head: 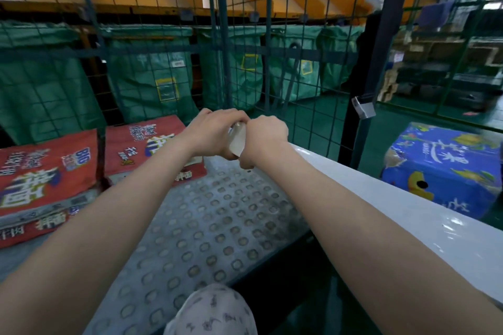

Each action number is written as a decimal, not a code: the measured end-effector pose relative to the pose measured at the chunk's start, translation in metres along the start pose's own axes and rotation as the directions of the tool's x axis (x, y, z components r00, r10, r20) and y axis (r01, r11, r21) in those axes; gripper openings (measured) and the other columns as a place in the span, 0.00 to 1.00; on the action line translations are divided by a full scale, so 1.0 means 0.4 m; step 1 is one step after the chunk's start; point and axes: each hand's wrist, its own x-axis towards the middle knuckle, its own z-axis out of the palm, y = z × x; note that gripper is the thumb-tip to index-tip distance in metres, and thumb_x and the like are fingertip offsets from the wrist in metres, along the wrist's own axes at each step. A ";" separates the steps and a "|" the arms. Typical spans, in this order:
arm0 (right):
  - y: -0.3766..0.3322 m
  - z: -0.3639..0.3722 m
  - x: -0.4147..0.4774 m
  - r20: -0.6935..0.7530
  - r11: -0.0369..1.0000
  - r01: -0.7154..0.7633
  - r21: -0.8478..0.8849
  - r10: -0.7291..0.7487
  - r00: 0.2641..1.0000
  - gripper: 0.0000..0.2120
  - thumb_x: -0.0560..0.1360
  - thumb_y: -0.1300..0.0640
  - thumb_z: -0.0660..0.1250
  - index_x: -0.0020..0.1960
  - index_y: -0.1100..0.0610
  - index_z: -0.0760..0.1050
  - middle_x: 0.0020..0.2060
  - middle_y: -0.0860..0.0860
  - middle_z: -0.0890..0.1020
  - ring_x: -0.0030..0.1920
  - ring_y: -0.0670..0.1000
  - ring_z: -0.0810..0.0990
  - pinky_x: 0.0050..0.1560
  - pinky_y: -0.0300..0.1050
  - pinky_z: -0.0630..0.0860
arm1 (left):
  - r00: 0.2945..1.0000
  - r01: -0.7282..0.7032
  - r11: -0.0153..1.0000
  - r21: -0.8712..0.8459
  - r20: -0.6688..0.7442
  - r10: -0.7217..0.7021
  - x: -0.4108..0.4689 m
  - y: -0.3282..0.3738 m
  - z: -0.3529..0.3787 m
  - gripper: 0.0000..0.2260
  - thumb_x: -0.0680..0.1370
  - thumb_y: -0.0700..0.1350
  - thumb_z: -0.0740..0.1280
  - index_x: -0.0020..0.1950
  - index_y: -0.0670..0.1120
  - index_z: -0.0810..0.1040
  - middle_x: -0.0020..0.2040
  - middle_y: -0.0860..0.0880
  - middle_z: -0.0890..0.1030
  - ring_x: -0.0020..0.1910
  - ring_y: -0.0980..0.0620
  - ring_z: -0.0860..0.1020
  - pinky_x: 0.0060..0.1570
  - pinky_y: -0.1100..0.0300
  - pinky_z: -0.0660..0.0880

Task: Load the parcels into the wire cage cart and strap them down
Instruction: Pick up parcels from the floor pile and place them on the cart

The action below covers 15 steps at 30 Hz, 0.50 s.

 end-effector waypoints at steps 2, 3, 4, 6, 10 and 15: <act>-0.011 0.023 0.021 -0.012 1.000 0.005 0.027 -0.005 1.000 0.25 0.70 0.49 0.72 0.62 0.57 0.71 0.48 0.52 0.74 0.54 0.53 0.77 0.50 0.47 0.78 | 0.999 0.036 0.996 0.081 -0.015 -0.035 -0.008 -0.021 0.010 0.29 0.65 0.52 0.76 0.64 0.54 0.69 0.60 0.55 0.73 0.59 0.52 0.72 0.52 0.54 0.61; -0.014 0.044 0.029 -0.017 0.999 0.009 0.048 -0.008 1.000 0.27 0.70 0.48 0.72 0.64 0.57 0.69 0.49 0.51 0.74 0.53 0.52 0.77 0.47 0.46 0.76 | 0.999 0.052 0.991 0.126 -0.016 -0.051 -0.010 -0.030 0.021 0.29 0.66 0.52 0.75 0.64 0.55 0.68 0.61 0.55 0.73 0.60 0.52 0.72 0.52 0.54 0.61; -0.018 0.071 0.034 -0.005 0.995 0.018 0.096 -0.018 1.000 0.31 0.70 0.47 0.72 0.67 0.57 0.65 0.51 0.51 0.75 0.54 0.52 0.76 0.46 0.46 0.73 | 0.998 0.063 0.984 0.164 -0.017 -0.061 -0.016 -0.041 0.034 0.29 0.66 0.52 0.75 0.65 0.56 0.68 0.62 0.56 0.73 0.59 0.52 0.72 0.52 0.54 0.61; -0.023 0.121 0.045 0.085 0.963 0.049 0.264 -0.074 0.994 0.45 0.69 0.43 0.72 0.76 0.55 0.51 0.64 0.55 0.73 0.65 0.56 0.72 0.55 0.50 0.70 | 0.995 0.104 0.972 0.210 -0.033 -0.099 -0.035 -0.067 0.059 0.27 0.68 0.51 0.73 0.64 0.56 0.69 0.60 0.56 0.73 0.59 0.51 0.73 0.53 0.53 0.62; 0.030 0.160 0.038 0.128 0.838 0.032 0.545 -0.120 0.984 0.50 0.71 0.35 0.66 0.76 0.47 0.35 0.77 0.57 0.47 0.77 0.55 0.46 0.73 0.61 0.45 | 0.957 0.280 0.938 0.205 0.014 -0.289 -0.060 -0.135 0.109 0.22 0.71 0.46 0.70 0.62 0.53 0.68 0.61 0.51 0.74 0.60 0.47 0.73 0.59 0.51 0.62; 0.231 0.247 -0.012 0.317 0.703 -0.265 0.660 0.060 0.947 0.40 0.76 0.39 0.61 0.77 0.46 0.40 0.77 0.53 0.54 0.75 0.56 0.55 0.73 0.57 0.56 | 0.679 0.733 0.672 -0.106 0.056 -0.732 -0.052 -0.144 0.193 0.26 0.77 0.40 0.63 0.73 0.44 0.57 0.70 0.38 0.66 0.66 0.38 0.70 0.65 0.44 0.64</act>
